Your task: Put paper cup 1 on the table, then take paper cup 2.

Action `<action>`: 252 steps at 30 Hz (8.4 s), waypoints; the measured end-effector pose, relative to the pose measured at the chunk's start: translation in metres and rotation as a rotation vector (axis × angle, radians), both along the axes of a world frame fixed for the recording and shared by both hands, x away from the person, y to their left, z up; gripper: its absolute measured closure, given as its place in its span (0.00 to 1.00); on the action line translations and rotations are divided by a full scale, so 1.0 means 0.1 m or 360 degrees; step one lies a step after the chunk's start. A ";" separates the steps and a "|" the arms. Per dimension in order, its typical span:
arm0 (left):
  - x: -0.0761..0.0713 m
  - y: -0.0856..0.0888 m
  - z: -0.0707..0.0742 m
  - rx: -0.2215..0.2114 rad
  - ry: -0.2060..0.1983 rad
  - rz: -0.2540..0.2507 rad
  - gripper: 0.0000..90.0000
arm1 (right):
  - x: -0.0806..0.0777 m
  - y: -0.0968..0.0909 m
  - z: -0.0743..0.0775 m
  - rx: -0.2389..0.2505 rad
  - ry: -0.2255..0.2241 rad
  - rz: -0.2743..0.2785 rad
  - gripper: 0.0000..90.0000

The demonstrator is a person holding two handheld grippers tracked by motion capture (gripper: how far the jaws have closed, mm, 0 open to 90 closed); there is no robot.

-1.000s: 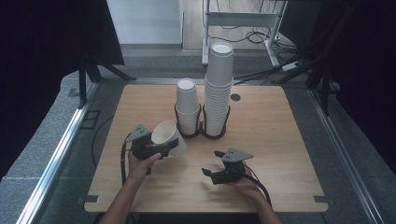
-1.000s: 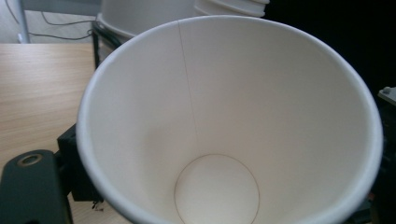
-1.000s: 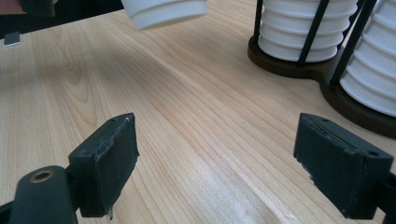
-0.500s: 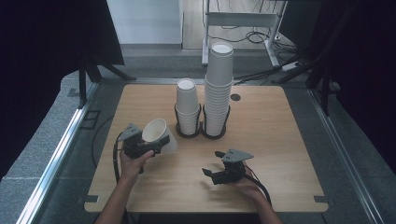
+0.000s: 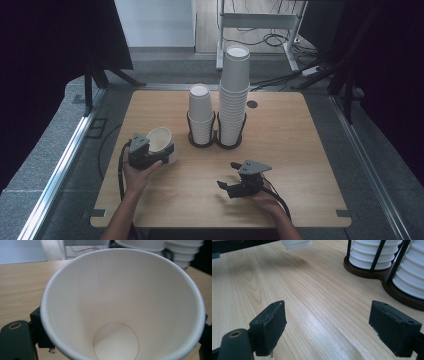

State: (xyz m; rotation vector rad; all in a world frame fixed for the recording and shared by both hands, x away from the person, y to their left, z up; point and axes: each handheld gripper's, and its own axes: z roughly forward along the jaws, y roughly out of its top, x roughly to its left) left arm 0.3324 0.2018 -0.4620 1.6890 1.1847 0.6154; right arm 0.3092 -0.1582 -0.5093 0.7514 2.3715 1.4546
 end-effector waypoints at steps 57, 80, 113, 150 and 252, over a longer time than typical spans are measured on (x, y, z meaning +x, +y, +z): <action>-0.32 -0.33 0.33 0.0040 -0.0233 -0.0148 0.06 | 0.00 0.01 0.01 -0.0027 -0.0021 -0.0004 0.16; -0.27 -0.56 0.19 -0.0030 -0.0079 -0.0396 0.12 | 0.06 -0.13 0.11 0.0144 -0.0050 -0.0143 0.16; 0.28 -0.89 0.76 -0.0167 -0.0059 -0.0643 0.16 | 0.91 -0.49 1.18 0.0372 -0.0217 -0.0371 0.11; 0.82 -1.12 1.37 -0.0296 -0.0131 -0.0686 0.12 | 1.55 -0.08 1.65 0.0439 -0.0218 -0.0344 0.03; 1.36 -1.47 2.41 -0.0462 -0.0475 -0.0690 0.14 | 1.53 -0.10 1.64 0.0391 -0.0237 -0.0327 0.05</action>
